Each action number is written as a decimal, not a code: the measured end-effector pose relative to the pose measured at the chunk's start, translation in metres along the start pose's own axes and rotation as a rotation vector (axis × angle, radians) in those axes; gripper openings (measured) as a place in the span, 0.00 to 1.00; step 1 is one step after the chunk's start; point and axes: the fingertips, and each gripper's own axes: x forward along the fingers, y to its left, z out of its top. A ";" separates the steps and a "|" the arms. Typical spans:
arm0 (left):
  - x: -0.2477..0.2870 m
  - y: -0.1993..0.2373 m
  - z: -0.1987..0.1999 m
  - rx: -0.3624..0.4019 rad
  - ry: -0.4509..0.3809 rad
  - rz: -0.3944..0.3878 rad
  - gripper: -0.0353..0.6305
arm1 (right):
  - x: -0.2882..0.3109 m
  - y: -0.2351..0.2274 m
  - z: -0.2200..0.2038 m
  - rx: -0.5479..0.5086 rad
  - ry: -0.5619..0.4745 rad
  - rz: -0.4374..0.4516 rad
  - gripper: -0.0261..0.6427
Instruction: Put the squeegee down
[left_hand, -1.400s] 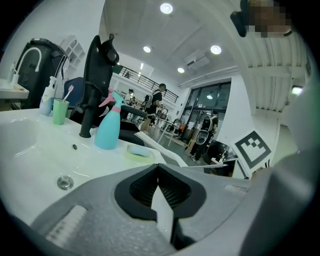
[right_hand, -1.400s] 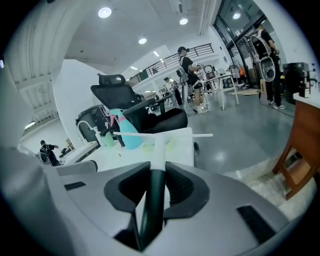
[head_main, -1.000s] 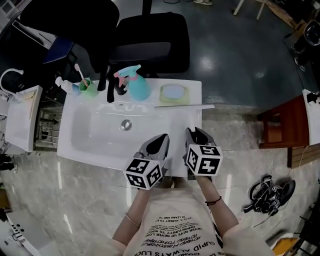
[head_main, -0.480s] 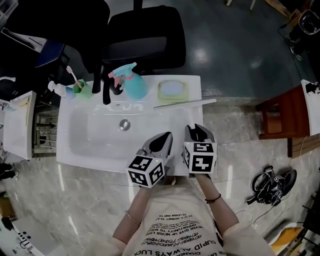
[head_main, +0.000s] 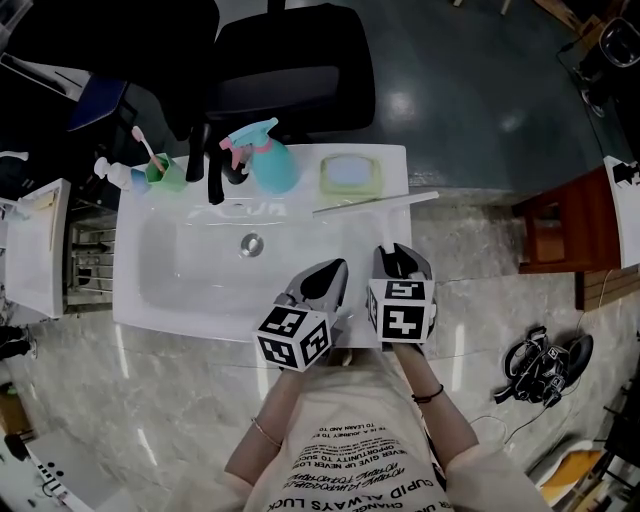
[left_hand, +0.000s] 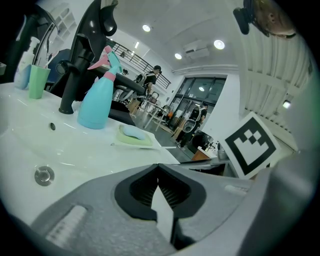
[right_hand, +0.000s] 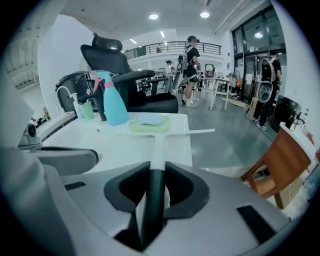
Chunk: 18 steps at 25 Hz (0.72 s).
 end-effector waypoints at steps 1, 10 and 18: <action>0.000 0.000 0.000 -0.001 0.000 0.000 0.09 | 0.000 0.000 0.000 0.000 0.001 0.000 0.18; -0.002 0.000 0.001 0.000 -0.004 -0.001 0.09 | -0.001 -0.001 0.001 -0.003 -0.013 -0.015 0.18; -0.004 -0.003 0.008 0.018 -0.021 -0.005 0.09 | -0.005 0.000 0.009 0.079 -0.064 0.056 0.26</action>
